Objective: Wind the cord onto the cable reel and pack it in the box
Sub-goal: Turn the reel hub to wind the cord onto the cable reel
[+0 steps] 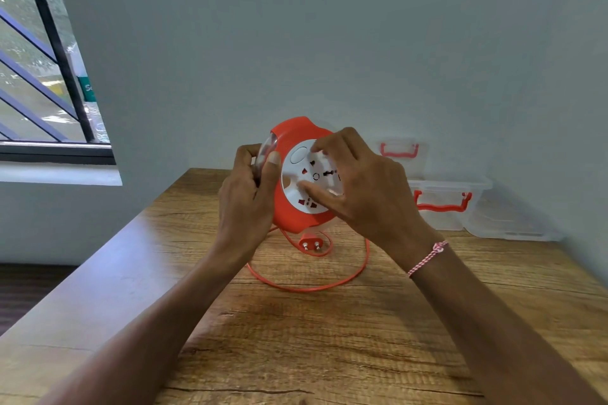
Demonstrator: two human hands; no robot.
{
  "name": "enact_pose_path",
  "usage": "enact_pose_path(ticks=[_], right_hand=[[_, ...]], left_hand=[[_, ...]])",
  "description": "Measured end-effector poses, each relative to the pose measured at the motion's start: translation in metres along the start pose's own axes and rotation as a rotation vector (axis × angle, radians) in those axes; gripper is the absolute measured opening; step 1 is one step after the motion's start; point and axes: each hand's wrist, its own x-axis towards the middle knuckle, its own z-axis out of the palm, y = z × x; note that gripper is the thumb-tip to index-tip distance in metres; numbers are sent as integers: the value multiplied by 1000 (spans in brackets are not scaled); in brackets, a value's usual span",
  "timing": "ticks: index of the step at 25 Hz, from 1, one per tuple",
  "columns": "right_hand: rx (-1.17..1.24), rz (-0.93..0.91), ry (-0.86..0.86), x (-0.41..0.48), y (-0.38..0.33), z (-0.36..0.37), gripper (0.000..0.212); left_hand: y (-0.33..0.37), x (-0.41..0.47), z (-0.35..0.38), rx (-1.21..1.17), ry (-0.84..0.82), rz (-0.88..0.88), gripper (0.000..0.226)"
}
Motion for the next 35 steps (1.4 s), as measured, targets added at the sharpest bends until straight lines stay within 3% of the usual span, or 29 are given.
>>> enact_pose_path(ticks=[3,9,17,22,28,31,35], right_hand=[[-88,-208,-137,0,10,-6,47],[-290,-311,-208,1,16,-10,65],[-163,-252,-27,-2,15,-8,48],[-111,-75,64,-3,1,-1,62],[89,214,95,-3,-11,4,68],[90,177,100,-2,-7,3,63],[10,-74,-26,2,4,-2,45]], left_hand=[[-2,5,-6,-31,-9,-14,45],[-4,6,-4,-51,-38,-43,49],[3,2,-3,-57,0,2,48],[6,-1,-1,-34,25,27,33],[4,-6,3,35,-26,69,42],[3,-3,2,-4,-28,25,44],[2,6,-7,-12,-16,-1,30]])
